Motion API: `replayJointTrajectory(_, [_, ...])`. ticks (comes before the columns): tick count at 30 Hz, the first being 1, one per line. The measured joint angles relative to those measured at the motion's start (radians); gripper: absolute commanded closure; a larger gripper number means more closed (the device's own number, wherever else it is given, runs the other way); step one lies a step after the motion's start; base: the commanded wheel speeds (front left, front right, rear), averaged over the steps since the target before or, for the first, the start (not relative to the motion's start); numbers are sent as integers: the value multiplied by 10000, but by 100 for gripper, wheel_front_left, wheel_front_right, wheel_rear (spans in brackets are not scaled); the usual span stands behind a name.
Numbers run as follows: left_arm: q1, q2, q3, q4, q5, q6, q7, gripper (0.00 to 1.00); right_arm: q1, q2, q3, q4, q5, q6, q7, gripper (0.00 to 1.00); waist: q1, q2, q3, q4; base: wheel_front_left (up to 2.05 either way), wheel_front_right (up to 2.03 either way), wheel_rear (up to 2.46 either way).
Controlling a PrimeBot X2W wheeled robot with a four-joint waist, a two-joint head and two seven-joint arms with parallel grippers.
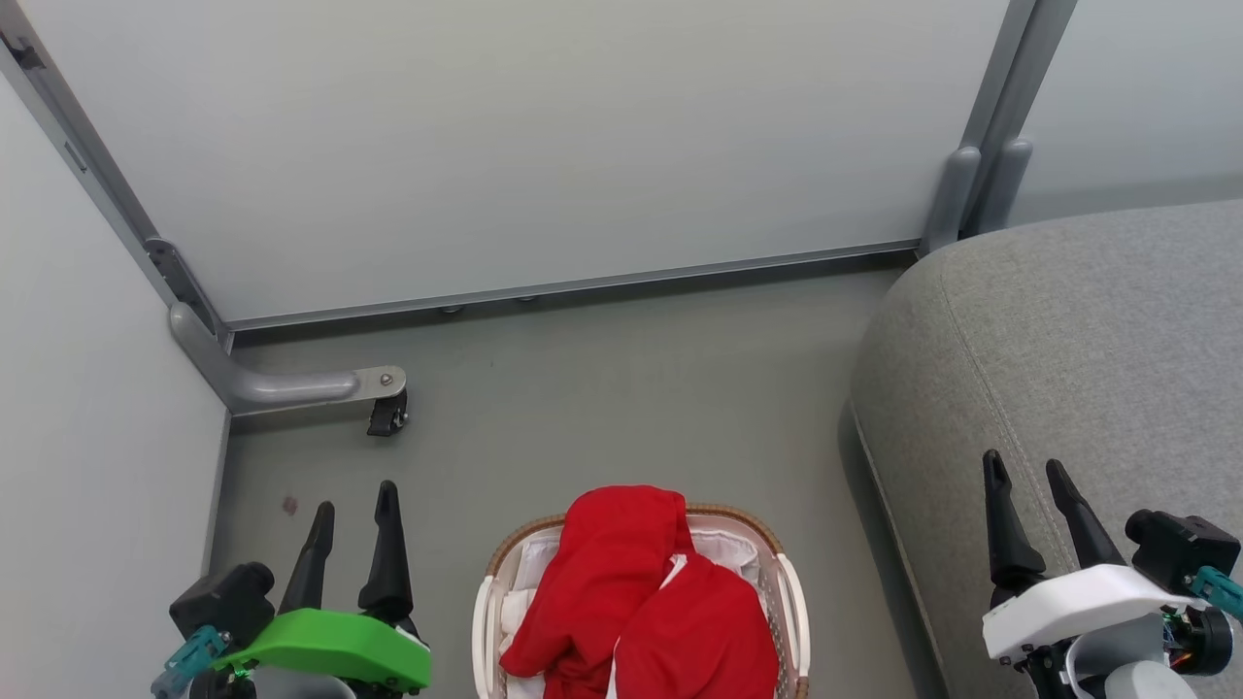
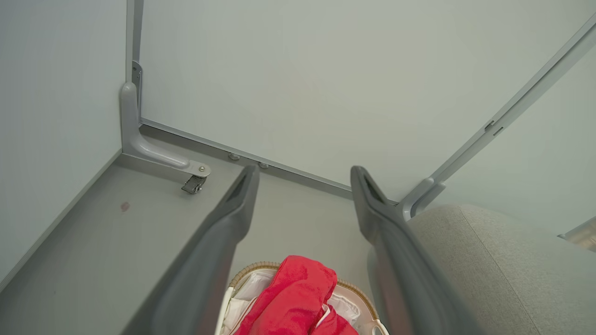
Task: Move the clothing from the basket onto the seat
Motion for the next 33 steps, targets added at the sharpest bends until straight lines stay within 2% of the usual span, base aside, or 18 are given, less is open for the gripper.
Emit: replayJointTrajectory(33, [5, 29, -380, 721, 2243, 100, -686, 0, 92, -35, 10, 48, -3005, 0, -704, 0, 0, 0, 52, 88, 0, 0, 0])
